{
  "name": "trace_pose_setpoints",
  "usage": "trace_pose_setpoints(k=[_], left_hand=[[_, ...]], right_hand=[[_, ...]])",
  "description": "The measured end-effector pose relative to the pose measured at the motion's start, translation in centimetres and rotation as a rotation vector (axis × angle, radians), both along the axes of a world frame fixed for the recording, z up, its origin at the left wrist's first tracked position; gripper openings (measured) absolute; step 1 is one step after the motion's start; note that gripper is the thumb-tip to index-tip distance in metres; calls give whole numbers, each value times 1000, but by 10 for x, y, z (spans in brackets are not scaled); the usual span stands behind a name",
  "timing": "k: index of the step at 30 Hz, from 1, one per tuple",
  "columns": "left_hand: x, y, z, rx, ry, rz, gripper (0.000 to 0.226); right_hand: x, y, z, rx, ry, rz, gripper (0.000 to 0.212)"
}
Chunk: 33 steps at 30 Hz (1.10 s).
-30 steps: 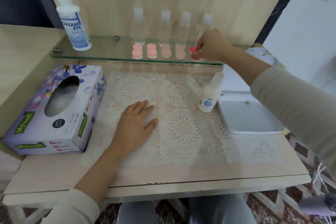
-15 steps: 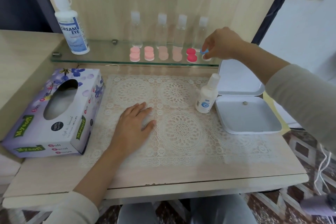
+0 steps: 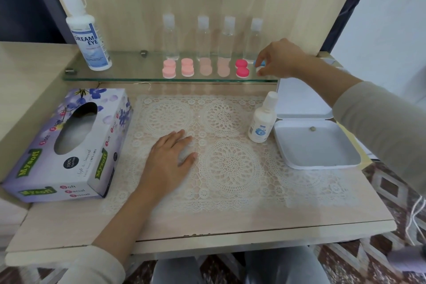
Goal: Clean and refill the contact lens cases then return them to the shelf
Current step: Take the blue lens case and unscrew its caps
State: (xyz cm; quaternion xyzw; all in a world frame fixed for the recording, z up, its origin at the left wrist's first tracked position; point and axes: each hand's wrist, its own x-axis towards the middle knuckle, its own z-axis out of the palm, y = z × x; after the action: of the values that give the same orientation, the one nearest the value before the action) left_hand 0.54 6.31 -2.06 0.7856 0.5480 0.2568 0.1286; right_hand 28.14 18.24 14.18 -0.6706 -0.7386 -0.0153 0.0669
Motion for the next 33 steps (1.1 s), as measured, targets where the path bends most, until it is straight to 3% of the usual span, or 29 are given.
trace_pose_setpoints(k=[8,12,16,21,26,33], left_hand=[[1,2,0,0,10,5,73],[2,2,2,5,18,4,61],[1,2,2,-3,16,-6,70],[2,1,4,-1,9,0,49],[1,1,4,-20,-6,-5,46],[2,-2,6,-24,-11,18,43]], right_hand=[[2,-2,-3,37,29,3,24],[0,-8,4,76,97,6,23],[-3,-23,22,141,142,47,24],[-17,-56,42,171,195,155,24],[-38,-101,29,75,206,301,25],[-59,-146,-41,-150,212,439,24]])
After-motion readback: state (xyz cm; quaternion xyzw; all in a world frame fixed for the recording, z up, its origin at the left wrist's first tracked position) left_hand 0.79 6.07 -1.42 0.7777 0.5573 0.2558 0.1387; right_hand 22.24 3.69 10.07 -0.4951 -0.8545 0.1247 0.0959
